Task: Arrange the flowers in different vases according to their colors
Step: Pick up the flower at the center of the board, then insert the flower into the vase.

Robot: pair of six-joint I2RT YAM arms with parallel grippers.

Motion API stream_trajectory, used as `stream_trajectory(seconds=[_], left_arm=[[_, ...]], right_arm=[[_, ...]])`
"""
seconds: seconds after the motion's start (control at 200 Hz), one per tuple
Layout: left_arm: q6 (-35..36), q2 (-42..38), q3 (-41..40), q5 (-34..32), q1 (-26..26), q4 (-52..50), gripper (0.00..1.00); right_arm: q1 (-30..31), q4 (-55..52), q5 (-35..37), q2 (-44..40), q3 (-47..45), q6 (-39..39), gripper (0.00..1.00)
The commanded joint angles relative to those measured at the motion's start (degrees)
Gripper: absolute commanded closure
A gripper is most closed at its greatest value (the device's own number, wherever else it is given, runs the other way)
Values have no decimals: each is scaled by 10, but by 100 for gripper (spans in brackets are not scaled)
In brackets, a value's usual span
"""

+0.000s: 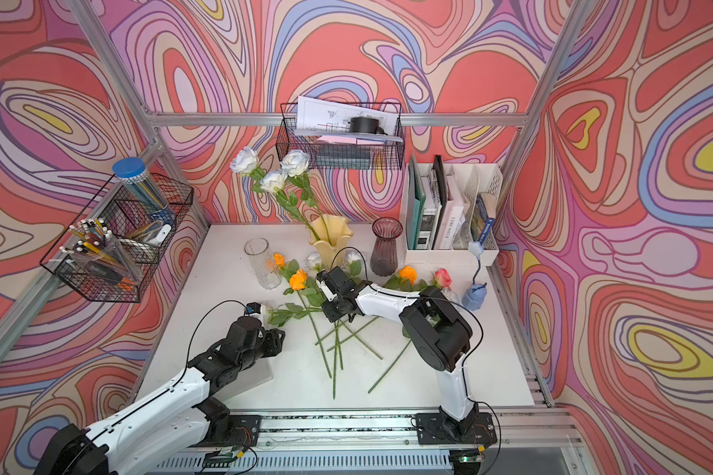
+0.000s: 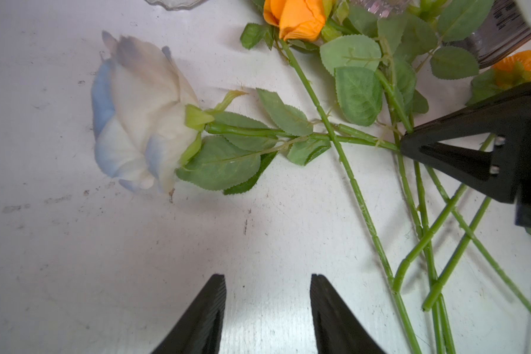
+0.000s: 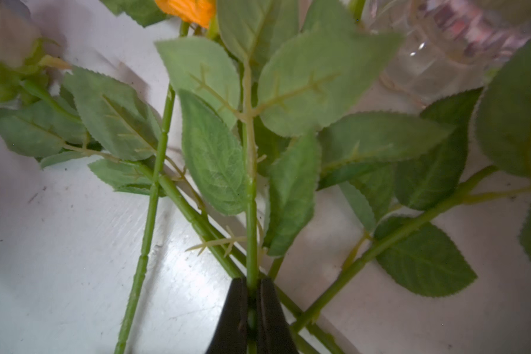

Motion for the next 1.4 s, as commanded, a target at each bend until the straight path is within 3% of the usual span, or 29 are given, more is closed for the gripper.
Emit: stream_trajectory(seconds=[0.0,0.396,0.521,0.806,1.067,1.397], left_arm=[[10,0,-7,0,4,16,49],[10,0,-6,1,4,14,49],[11,1,-6,-1,4,16,49],[10,3,-5,-1,3,16,49],[11,-1,-8,0,3,18,49],[15,8,-8,5,3,24,49]], right_arm=[[-1,-11,22,-46,9,-12,98],[-1,-22,-33,-205,-41,-47,100],[0,19,-44,-246,-70,-50,100],[-1,284,-24,-231,-118,-68,100],[10,365,-69,-184,-47,-87,100],[33,500,-41,-212,-113,-85,100]])
